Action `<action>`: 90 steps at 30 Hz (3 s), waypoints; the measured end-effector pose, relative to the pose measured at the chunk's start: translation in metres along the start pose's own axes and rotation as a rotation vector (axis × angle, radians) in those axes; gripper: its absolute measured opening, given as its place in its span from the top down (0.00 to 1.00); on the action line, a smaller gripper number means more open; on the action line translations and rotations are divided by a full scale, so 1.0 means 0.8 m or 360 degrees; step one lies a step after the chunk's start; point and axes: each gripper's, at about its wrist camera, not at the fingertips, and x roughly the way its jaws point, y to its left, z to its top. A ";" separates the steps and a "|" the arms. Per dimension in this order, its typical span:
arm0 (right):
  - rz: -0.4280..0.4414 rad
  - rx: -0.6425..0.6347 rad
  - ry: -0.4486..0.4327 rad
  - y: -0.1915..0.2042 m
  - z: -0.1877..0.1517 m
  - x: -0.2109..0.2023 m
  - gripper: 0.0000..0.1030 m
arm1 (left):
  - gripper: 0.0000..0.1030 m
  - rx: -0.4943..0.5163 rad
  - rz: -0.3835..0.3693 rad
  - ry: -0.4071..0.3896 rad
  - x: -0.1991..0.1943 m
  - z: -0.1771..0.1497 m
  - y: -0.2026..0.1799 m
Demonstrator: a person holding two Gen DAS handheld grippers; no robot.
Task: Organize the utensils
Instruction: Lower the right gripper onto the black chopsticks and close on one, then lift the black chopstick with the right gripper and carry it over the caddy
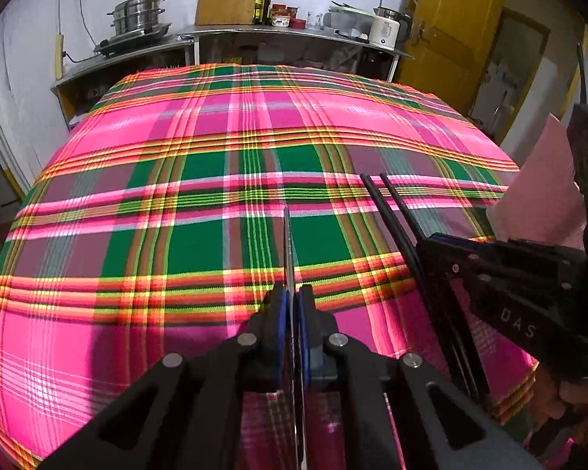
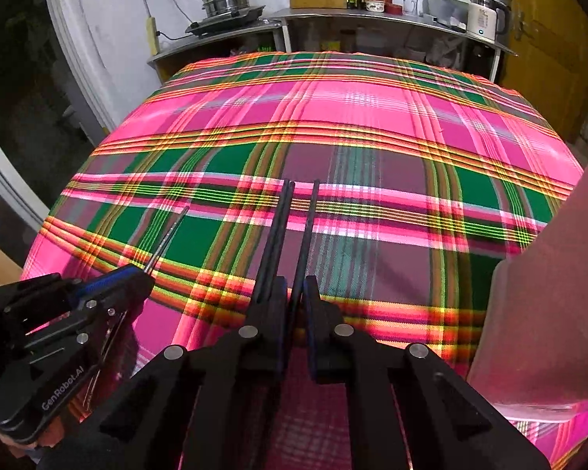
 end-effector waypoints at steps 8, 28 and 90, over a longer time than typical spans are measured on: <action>0.0077 0.0022 -0.0063 -0.003 0.001 -0.028 0.95 | 0.94 -0.0059 -0.0060 -0.0029 -0.018 0.008 0.009; 0.0180 0.0025 -0.0383 0.005 -0.010 -0.169 0.95 | 0.94 -0.0048 -0.0169 -0.0292 -0.150 0.019 -0.007; -0.0062 0.0357 -0.0773 -0.166 -0.020 -0.305 0.95 | 0.94 0.0268 -0.0564 -0.0397 -0.124 0.129 -0.239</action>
